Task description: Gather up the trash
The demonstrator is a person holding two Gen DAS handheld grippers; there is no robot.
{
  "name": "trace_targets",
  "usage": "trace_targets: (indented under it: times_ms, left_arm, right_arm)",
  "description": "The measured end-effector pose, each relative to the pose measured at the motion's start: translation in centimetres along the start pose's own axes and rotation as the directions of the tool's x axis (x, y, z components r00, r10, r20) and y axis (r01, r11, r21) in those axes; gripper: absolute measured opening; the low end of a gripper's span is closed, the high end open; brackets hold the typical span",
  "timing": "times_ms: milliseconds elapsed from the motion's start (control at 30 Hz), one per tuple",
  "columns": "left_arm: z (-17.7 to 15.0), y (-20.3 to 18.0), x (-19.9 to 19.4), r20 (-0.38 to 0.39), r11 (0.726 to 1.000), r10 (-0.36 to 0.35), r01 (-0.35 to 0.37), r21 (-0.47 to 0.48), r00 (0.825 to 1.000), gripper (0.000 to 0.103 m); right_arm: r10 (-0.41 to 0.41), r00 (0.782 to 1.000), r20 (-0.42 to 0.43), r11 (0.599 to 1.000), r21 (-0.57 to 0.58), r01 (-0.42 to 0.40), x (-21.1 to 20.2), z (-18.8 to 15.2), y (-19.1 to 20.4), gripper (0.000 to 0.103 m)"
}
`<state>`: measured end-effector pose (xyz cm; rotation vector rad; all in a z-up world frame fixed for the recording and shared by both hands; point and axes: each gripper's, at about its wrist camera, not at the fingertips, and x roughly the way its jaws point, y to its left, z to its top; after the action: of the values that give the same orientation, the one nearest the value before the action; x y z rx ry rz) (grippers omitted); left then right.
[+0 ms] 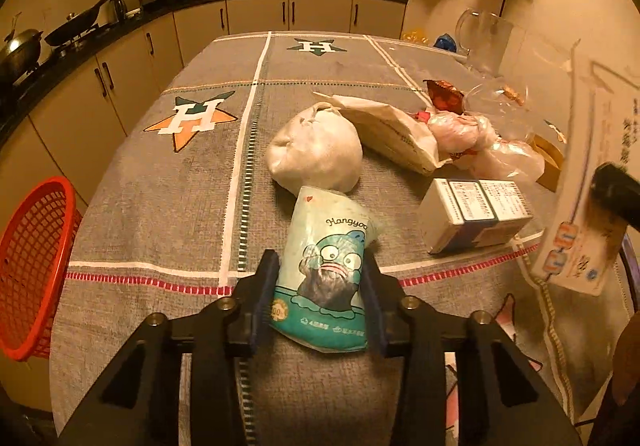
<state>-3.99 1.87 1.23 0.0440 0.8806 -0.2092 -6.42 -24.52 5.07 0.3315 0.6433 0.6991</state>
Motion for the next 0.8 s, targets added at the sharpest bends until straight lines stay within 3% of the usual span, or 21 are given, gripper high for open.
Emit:
trace_targets:
  times_ms: [233,800]
  left_arm:
    - [0.0,-0.3,-1.6,0.039,1.0,-0.022,0.022,-0.008,0.999,0.037]
    - [0.2,1.0,-3.1,0.093,1.0,0.006,-0.004,-0.027,0.996,0.037]
  right_arm:
    - [-0.042,0.999,-0.028,0.999,-0.013,0.042,0.6,-0.4,0.4,0.015]
    - [-0.156,0.983,-0.094,0.978,-0.154,0.14,4.3,0.3,3.5,0.015]
